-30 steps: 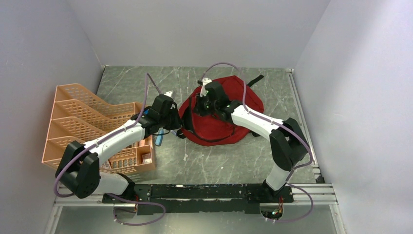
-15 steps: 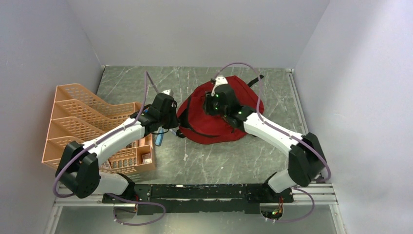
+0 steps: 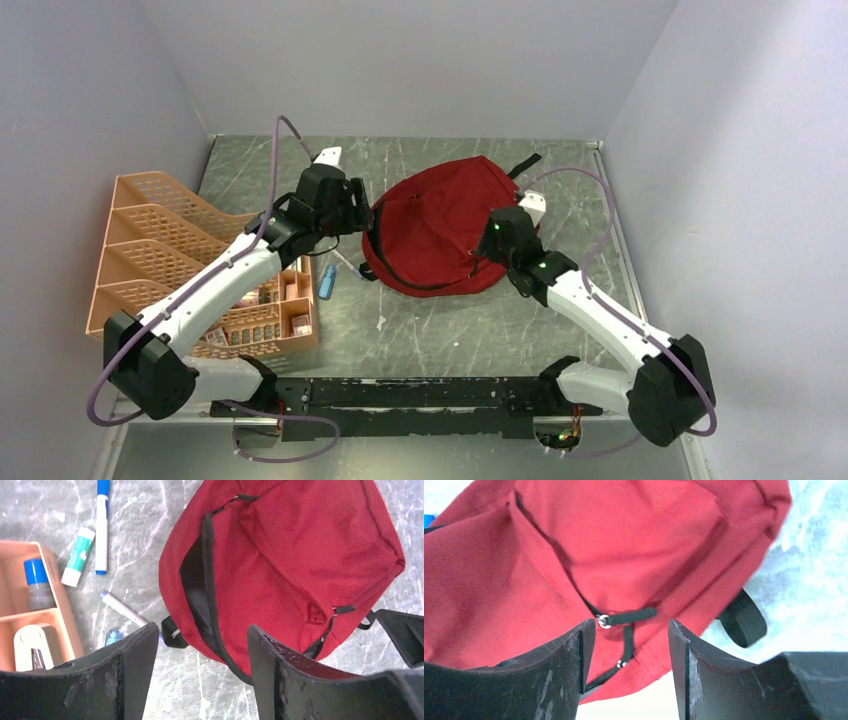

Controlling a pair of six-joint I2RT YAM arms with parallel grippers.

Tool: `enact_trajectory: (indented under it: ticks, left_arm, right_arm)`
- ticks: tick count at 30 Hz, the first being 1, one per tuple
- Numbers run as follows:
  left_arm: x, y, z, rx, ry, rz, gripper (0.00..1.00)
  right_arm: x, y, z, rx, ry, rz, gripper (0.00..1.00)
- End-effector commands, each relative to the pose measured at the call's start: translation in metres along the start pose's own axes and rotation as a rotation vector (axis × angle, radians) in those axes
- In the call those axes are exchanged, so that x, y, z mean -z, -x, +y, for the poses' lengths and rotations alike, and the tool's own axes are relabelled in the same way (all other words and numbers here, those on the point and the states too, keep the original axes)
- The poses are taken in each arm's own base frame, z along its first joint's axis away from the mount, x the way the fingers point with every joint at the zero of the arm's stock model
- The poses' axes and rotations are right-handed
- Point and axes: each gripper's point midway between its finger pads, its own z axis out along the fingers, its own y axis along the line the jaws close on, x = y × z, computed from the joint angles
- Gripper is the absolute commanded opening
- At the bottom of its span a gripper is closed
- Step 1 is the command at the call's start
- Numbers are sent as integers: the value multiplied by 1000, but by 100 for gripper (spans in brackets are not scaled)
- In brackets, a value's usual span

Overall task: Pack the student bag
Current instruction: Zip the student bag at the center of the board.

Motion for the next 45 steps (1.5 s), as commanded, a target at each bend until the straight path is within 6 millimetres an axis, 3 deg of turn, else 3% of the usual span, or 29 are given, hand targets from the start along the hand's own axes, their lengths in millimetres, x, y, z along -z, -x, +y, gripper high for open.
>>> enact_trajectory:
  ticks: [1,3,9,15,19,26,35,45]
  left_arm:
    - [13,15,-33,-110,-81,-50,70]
    - [14,5,-66,-164,-149,-45,71]
    - [10,-55,-163,-309,-396,36,67]
    - [0,-118,-214,-415,-499,118,63]
    - [-13,-137,-227,-421,-506,150,61]
    - [-36,-145,-238,-412,-495,144,59]
    - [-71,-160,-238,-399,-401,157,55]
    - [-96,-170,-233,-401,-334,157,47]
  right_arm:
    - [3,-14,-21,-136,-17,39,59]
    - [0,-21,-28,-172,-15,64,59]
    - [-11,-32,-45,-239,-29,108,57]
    - [-22,-38,-53,-304,26,131,55]
    - [-29,-38,-52,-314,62,140,53]
    - [-31,-37,-51,-326,92,143,52]
    - [-35,-47,-52,-321,102,175,51]
    - [-36,-50,-57,-298,91,182,49]
